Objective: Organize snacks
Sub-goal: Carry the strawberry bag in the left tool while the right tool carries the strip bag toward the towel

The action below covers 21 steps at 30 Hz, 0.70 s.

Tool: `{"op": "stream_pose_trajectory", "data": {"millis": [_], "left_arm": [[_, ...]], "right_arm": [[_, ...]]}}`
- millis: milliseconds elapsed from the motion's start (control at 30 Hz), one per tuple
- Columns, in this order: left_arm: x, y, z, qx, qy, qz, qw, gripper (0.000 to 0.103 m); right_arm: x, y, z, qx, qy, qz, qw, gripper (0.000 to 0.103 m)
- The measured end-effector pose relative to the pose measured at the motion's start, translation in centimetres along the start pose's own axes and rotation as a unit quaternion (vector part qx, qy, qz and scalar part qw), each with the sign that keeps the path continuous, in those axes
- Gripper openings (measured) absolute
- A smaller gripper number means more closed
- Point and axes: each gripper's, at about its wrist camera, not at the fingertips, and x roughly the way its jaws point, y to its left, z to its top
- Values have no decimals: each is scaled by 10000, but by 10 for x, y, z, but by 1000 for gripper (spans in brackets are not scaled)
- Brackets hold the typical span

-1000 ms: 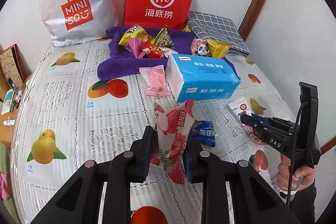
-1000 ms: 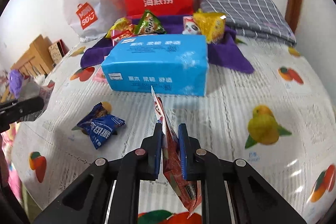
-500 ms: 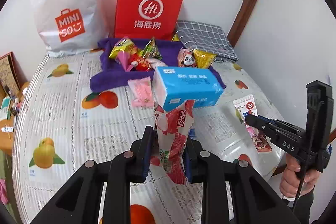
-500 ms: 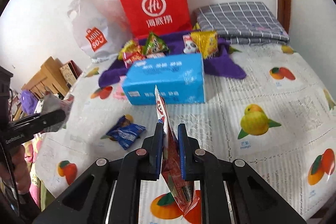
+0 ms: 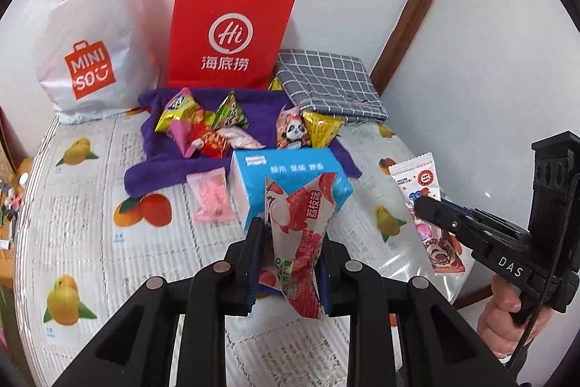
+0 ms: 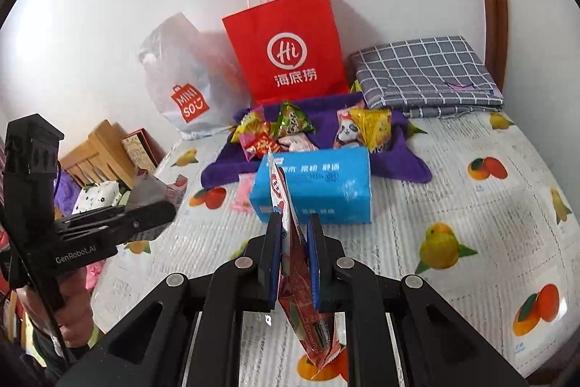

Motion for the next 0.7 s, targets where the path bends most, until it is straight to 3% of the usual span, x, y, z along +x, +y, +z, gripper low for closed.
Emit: {"op": "stream_pose_trajectory", "data": {"millis": [700], "left_arm": [[28, -7, 65, 184, -90, 11, 9998, 24]], "right_arm": [[29, -3, 65, -48, -45, -49, 10000, 13]]}}
